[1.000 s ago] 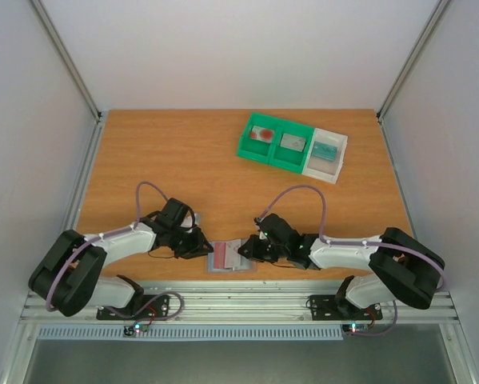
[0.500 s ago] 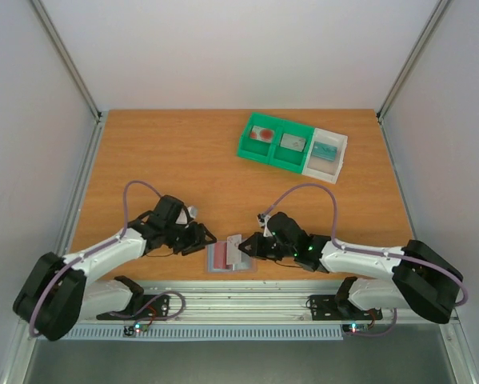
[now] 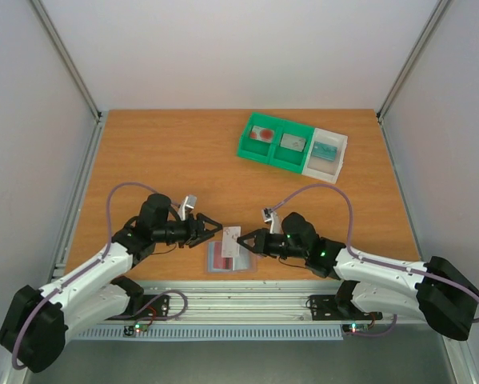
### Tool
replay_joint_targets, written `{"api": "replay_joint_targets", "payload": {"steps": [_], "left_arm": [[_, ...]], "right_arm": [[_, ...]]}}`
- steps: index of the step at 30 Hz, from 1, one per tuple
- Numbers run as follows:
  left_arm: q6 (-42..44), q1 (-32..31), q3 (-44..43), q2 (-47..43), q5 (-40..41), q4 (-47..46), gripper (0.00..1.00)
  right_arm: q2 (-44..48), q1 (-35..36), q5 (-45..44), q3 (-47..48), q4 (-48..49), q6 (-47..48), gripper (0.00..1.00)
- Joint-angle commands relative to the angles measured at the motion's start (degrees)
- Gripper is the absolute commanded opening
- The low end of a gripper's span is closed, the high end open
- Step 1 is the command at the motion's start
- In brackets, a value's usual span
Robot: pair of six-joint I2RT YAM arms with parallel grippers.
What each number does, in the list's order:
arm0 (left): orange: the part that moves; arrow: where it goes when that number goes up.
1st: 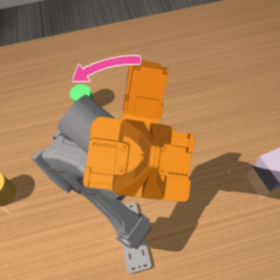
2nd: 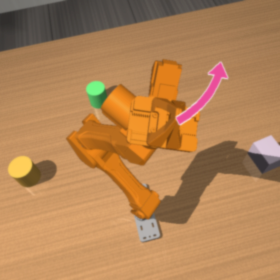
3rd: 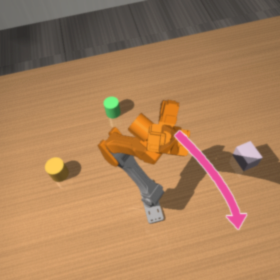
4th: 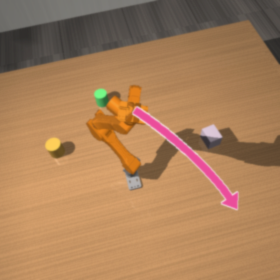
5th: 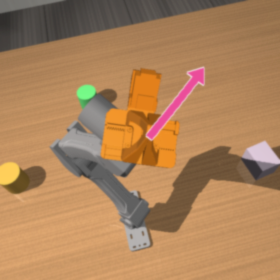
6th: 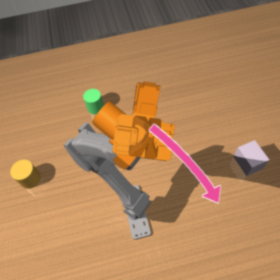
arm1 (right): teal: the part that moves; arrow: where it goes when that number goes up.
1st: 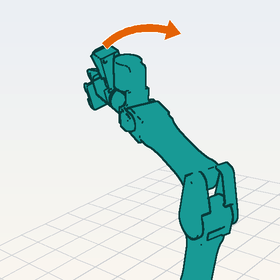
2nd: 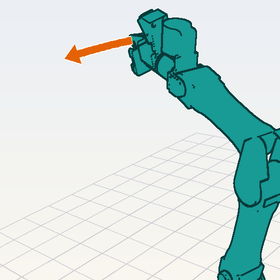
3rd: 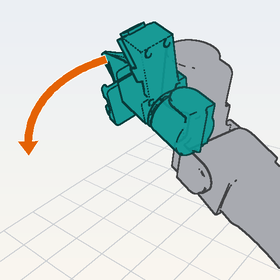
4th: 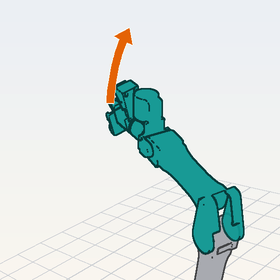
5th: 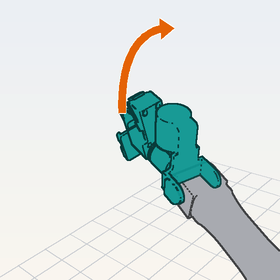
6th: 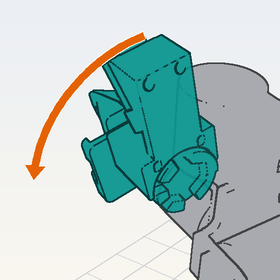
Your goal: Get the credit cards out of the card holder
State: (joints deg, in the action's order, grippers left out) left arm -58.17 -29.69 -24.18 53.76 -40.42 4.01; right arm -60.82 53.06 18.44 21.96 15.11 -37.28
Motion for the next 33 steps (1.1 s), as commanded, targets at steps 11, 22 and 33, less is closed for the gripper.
{"api": "replay_joint_targets", "payload": {"steps": [11, 22, 33], "left_arm": [[-7.59, -0.54, 3.53, 2.03, -5.26, -17.02, 0.37], [-6.35, -0.54, 2.42, 0.49, -7.96, -17.62, 0.0], [10.83, -0.79, -7.17, -2.8, -15.89, 5.76, 0.0]], "right_arm": [[-0.43, -0.15, 3.33, -2.42, 15.46, -5.07, 0.01], [2.89, -0.24, 4.22, -0.22, 2.71, 1.09, 0.21], [14.59, -0.32, -0.51, 23.88, -50.1, 28.26, 0.36]]}}
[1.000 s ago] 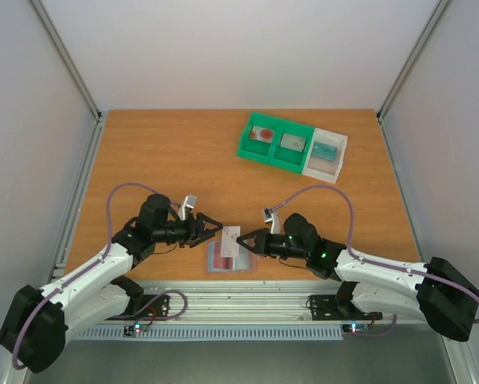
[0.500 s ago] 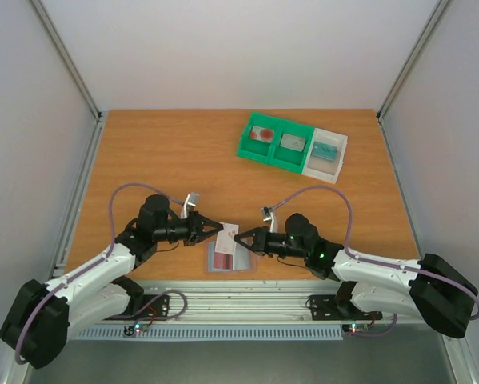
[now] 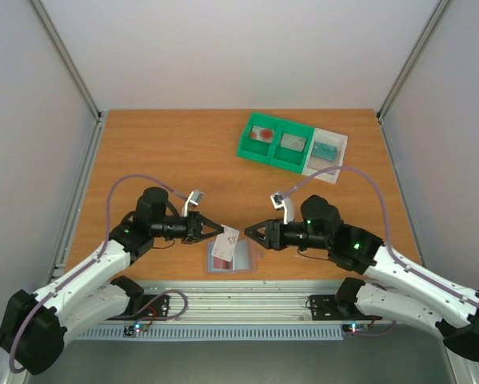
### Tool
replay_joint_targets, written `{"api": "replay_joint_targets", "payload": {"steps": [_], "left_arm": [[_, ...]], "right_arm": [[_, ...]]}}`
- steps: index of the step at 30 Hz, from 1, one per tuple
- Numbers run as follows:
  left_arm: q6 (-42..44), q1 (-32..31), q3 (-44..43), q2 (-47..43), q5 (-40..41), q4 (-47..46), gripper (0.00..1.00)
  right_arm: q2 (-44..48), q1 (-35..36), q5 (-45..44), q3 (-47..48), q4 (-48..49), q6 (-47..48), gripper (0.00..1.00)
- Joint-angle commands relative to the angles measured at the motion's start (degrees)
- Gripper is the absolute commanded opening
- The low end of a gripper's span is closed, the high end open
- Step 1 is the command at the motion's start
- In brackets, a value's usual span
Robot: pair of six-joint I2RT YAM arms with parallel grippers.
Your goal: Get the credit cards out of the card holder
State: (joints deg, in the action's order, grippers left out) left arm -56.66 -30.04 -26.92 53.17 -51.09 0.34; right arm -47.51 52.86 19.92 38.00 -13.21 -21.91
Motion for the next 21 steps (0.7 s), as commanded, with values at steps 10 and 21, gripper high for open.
{"api": "replay_joint_targets", "payload": {"steps": [10, 21], "left_arm": [[19.19, -4.04, -10.28, -7.63, -8.92, 20.23, 0.0], [24.02, -8.24, -13.52, -8.72, -8.41, 24.78, 0.0]], "right_arm": [[-3.65, -0.1, 9.27, 20.04, -31.19, 18.84, 0.32], [-10.69, -0.04, 21.81, 17.95, -22.82, 18.28, 0.32]]}}
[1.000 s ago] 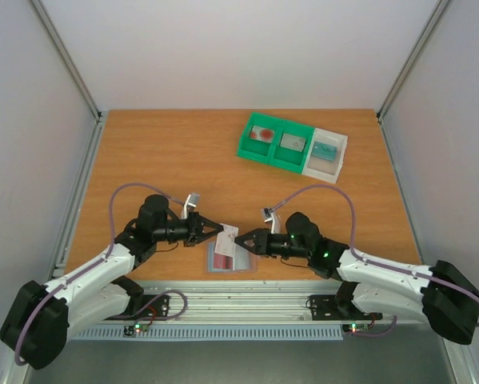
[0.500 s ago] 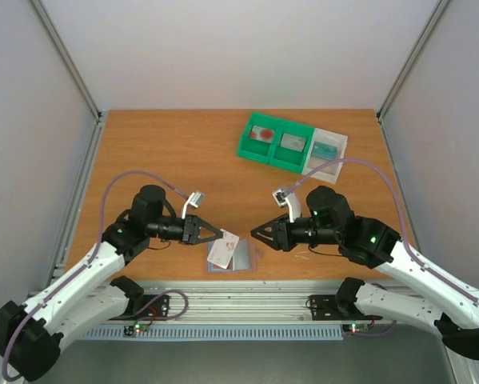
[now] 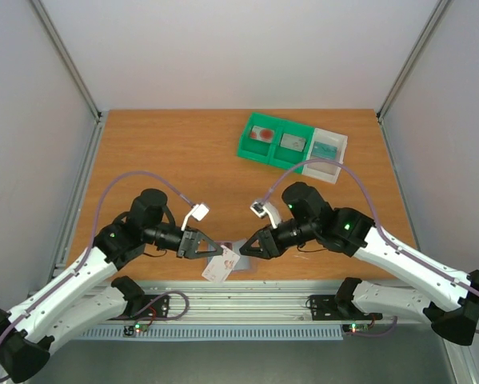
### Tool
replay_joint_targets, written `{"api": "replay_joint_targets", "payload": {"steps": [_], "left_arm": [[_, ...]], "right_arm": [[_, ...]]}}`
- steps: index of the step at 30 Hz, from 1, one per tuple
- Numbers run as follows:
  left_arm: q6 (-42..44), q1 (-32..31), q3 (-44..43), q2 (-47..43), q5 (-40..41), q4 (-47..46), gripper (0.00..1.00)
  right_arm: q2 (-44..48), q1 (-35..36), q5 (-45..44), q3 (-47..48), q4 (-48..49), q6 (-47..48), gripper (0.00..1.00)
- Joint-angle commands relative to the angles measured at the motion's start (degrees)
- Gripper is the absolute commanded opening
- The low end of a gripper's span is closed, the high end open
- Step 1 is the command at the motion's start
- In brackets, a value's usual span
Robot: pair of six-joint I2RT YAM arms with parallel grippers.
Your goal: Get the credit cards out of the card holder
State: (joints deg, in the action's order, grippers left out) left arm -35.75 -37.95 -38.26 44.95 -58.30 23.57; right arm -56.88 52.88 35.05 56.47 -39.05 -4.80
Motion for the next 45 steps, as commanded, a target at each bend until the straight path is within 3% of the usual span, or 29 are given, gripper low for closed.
{"api": "replay_joint_targets", "payload": {"steps": [1, 14, 20, 24, 27, 28, 31, 33, 39, 45], "left_arm": [[3.26, -0.33, -2.18, -0.57, -1.39, 1.51, 0.0], [2.53, -0.53, -1.74, -1.48, -3.06, -0.98, 0.0], [2.4, -0.46, -1.56, -1.8, -3.22, -1.28, 0.0], [1.51, -0.48, -0.9, -1.6, -3.18, -2.81, 0.0], [1.48, -0.53, -1.11, -1.68, -1.96, -2.5, 0.0], [1.6, -0.52, -1.57, -1.79, -1.15, -1.92, 0.05], [3.38, -0.47, -3.51, -2.2, 3.74, 2.37, 0.44], [4.61, -0.49, -4.94, -2.43, 7.95, 5.27, 0.61], [5.53, -0.53, -8.25, -4.83, 25.18, 12.9, 0.96], [6.1, -0.48, -8.47, -5.61, 35.57, 16.8, 0.99]], "right_arm": [[-1.81, -0.06, 7.63, -0.67, 3.08, 1.34, 0.32], [-4.59, 0.01, 13.64, -4.08, 8.98, 0.38, 0.29], [-4.96, 0.1, 15.39, -4.82, 10.57, 0.23, 0.18], [-4.54, 0.1, 15.37, -5.5, 11.22, 0.08, 0.02], [-4.08, 0.12, 15.32, -6.41, 12.38, -0.65, 0.01], [-3.77, 0.09, 15.07, -6.72, 12.75, -0.91, 0.01], [-2.96, 0.06, 13.56, -7.22, 13.03, -1.54, 0.01], [-2.06, 0.08, 11.48, -7.53, 12.84, -1.92, 0.01], [-0.18, 0.01, 1.91, -7.35, 10.54, -2.82, 0.01], [-0.34, -0.36, -12.4, -4.13, 5.07, -3.47, 0.01]]}}
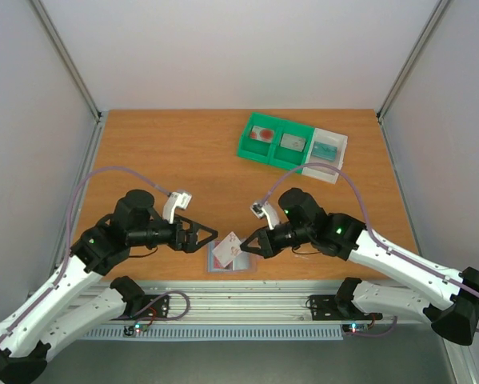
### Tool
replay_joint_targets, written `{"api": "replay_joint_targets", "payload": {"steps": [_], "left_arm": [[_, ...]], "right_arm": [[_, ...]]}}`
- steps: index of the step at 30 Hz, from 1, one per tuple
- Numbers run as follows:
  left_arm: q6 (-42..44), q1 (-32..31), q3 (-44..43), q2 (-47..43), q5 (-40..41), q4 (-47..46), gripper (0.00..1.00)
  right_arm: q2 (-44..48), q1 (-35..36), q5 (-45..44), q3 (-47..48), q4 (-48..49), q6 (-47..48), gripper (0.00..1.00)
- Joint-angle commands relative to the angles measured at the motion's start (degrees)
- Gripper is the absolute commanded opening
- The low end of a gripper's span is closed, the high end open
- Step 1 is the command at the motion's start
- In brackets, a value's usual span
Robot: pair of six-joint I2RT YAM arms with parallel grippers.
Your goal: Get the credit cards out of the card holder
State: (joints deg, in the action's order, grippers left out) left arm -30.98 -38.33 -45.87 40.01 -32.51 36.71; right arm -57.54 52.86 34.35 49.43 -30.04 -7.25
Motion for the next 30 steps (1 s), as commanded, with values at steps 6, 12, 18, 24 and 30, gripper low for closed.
{"api": "replay_joint_targets", "payload": {"steps": [6, 12, 18, 24, 30], "left_arm": [[1.08, -0.12, 1.6, 0.79, 16.74, 5.29, 0.99], [0.09, -0.1, 3.2, 3.13, 21.53, 5.42, 0.99], [-2.44, -0.16, 5.71, 7.45, 24.53, 4.73, 0.99], [-5.17, -0.13, 11.48, 8.45, 23.92, -2.44, 0.99], [-5.63, -0.13, 13.02, 9.9, 26.79, -4.7, 1.0]], "right_arm": [[-2.45, -2.57, -26.95, 7.05, -9.24, -1.54, 0.01], [-5.27, -10.23, -30.06, 7.96, -7.97, -2.03, 0.01], [-7.94, -20.75, -29.93, 8.03, -3.54, -3.82, 0.01], [-13.91, -28.34, -31.15, 11.29, -0.72, -3.13, 0.01], [-22.04, -35.83, -29.33, 15.77, 3.63, -2.42, 0.01]]}}
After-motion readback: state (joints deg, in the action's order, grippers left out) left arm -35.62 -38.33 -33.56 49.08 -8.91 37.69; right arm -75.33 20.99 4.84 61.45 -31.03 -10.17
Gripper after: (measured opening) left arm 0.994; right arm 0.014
